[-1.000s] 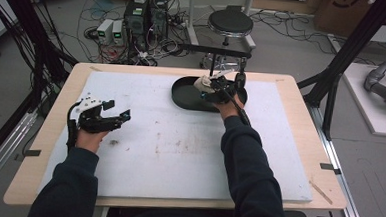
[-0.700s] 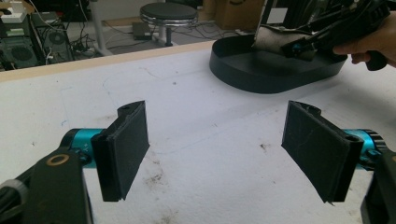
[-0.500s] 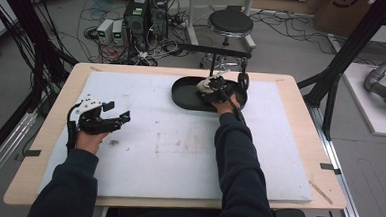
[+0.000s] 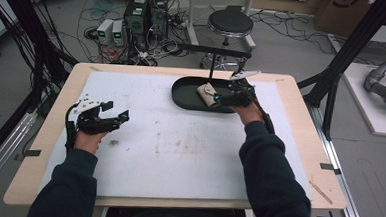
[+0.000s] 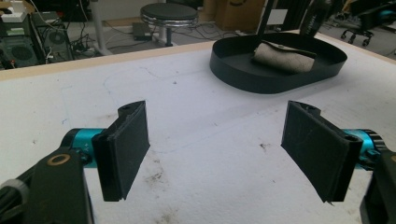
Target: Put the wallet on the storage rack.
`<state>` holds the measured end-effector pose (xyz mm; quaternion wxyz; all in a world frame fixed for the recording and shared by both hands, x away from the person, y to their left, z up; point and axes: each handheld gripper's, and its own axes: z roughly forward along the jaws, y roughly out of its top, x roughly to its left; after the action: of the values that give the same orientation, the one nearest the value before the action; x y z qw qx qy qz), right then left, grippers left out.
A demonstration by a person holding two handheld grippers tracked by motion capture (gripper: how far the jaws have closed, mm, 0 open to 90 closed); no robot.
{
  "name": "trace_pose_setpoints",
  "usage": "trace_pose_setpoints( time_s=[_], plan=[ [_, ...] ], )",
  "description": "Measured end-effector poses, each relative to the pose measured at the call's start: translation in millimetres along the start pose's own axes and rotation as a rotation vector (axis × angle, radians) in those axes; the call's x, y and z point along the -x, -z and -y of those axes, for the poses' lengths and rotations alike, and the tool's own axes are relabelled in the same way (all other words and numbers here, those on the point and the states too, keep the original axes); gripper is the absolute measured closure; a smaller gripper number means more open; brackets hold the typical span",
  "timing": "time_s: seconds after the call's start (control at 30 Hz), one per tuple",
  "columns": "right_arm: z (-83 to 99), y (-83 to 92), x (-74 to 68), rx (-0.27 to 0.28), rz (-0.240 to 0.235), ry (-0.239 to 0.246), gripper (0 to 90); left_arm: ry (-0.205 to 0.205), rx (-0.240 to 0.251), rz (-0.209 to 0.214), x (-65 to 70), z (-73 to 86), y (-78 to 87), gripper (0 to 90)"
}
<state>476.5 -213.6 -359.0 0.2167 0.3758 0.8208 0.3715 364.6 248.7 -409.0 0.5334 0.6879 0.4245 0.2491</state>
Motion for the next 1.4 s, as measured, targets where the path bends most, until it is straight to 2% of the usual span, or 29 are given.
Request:
trace_pose_setpoints(
  time_s=[0.07,0.1,0.17,0.2,0.37,0.6,0.73,0.83,0.97,1.4],
  plan=[
    [5.6,14.7,2.8,-0.037,-0.003,0.002,19.6,0.000,0.001,-0.003,-0.4,0.0,0.0,22.9],
    [9.3,22.0,4.1,-0.028,0.001,0.000,19.6,0.001,0.003,-0.005,-0.1,-0.2,0.0,22.9],
    [19.5,36.2,5.1,0.018,0.013,0.036,19.5,0.002,0.008,-0.006,0.5,-0.6,1.0,22.9],
    [24.5,41.5,5.4,0.024,0.028,0.045,19.5,-0.002,0.008,-0.003,0.7,-1.0,1.6,22.9],
    [52.5,64.5,10.4,0.054,0.046,0.008,19.6,-0.007,0.017,0.001,3.6,-1.7,3.5,22.9],
    [87.3,84.8,11.3,0.086,0.076,-0.031,19.6,-0.009,0.032,-0.002,5.2,-2.8,4.9,22.9],
    [111.0,92.1,4.0,0.095,0.097,-0.033,19.6,-0.013,0.049,-0.001,7.3,-4.1,7.8,22.9],
    [121.4,95.8,1.4,0.104,0.101,-0.046,19.6,-0.014,0.054,0.002,9.2,-3.9,8.4,22.9],
    [123.5,99.2,2.0,0.111,0.121,-0.045,19.6,-0.018,0.055,0.007,10.7,-3.9,8.2,22.9],
    [121.0,95.0,-0.1,0.112,0.136,-0.027,19.5,-0.013,0.048,0.007,10.0,-2.1,7.7,22.9]
  ],
)
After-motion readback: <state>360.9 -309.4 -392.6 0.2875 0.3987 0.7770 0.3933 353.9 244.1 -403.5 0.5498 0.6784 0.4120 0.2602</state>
